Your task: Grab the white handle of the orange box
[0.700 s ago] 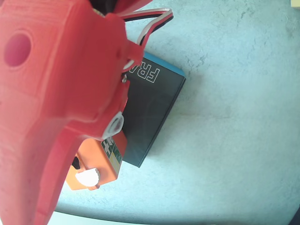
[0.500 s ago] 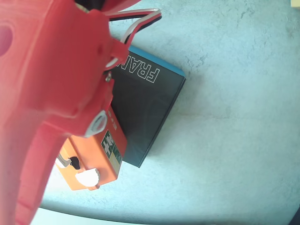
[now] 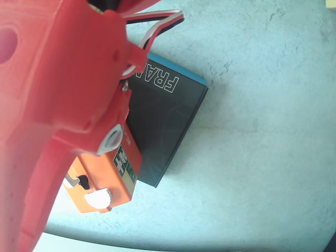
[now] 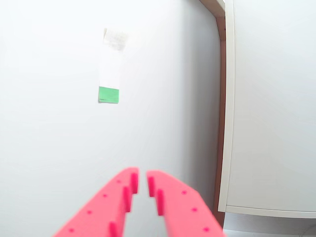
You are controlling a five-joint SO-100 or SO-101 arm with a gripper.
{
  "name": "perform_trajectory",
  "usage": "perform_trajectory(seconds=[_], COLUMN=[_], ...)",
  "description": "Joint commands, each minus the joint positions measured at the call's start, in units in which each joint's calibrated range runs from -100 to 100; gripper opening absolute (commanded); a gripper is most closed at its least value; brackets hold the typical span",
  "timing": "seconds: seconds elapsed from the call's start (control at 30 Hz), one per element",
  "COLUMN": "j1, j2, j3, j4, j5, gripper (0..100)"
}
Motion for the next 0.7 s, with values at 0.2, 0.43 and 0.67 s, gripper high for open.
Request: perform_trajectory(seconds=[0.2,0.43,0.67], j1=[-0.5,-0.4,-0.9], j2=[1.7,6.1,20.9], j3=[-6.6,-16.6,-29.2], j4=[0.4,-3.2,-19.6], j5=[0.3,0.3,-0.2], gripper=[17,19,19])
